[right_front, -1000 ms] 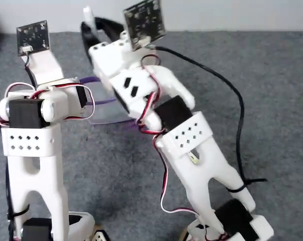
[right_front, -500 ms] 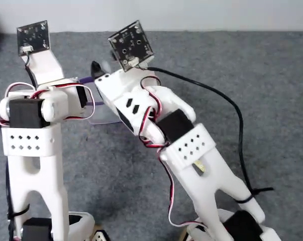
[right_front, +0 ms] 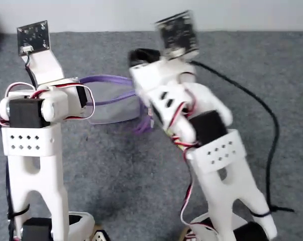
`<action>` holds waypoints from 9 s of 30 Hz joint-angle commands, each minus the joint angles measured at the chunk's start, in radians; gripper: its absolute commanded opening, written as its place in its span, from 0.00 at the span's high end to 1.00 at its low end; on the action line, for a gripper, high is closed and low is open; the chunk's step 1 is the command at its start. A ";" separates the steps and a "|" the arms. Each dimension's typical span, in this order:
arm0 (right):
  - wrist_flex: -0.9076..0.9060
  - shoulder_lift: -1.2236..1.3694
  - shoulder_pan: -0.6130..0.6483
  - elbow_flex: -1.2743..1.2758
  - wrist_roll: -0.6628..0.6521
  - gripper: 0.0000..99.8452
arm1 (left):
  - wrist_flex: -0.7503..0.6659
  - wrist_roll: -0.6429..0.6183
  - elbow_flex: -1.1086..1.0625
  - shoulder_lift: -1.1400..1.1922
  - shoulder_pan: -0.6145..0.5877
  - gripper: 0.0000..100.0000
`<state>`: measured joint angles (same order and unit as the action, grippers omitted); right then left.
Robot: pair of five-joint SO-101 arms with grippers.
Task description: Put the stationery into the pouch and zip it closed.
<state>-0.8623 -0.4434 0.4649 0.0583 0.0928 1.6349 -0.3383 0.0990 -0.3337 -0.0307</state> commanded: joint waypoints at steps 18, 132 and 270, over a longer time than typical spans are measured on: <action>-0.547 0.381 -0.165 0.092 -0.008 0.74 | 0.005 -0.014 0.016 0.012 -0.084 0.99; -0.450 -0.002 -0.010 -0.063 0.000 0.85 | 0.032 -0.015 0.012 0.021 -0.081 0.99; -0.242 -0.751 -0.051 0.597 -0.425 0.99 | -0.407 0.454 -0.495 -0.287 0.477 0.71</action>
<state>-1.1324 -1.1891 0.4312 0.6705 -0.3030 1.2758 0.1097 -0.4028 -0.6068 0.4373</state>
